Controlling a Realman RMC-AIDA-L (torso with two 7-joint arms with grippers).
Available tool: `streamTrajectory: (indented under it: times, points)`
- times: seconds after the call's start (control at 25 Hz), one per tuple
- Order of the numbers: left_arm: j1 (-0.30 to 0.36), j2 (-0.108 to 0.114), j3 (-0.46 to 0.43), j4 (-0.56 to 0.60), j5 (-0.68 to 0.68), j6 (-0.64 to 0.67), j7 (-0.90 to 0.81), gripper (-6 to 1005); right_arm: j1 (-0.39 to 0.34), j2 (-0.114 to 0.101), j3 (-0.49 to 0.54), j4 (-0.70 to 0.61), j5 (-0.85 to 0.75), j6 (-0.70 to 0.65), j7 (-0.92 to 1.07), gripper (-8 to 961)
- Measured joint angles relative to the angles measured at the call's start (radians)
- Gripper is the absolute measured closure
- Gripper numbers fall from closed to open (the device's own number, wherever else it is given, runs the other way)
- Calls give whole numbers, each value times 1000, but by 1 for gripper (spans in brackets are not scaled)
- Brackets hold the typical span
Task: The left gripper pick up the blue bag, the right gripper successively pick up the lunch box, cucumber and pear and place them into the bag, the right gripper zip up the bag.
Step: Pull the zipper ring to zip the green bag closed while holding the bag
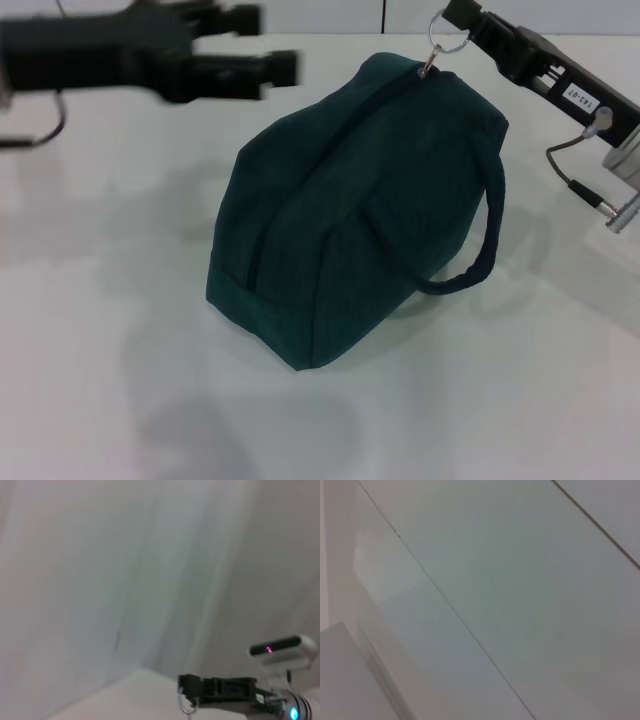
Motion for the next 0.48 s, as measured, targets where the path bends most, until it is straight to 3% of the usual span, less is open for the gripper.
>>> streamTrajectory:
  times: [0.28,0.48]
  points:
    - [-60,-38,150,282,142,-39,-279,116,2,0,-1,0,17,2,5,870]
    - [-48,-39,306,342,259,-175,-374,104,2,0,-3,0,25,2,5,869]
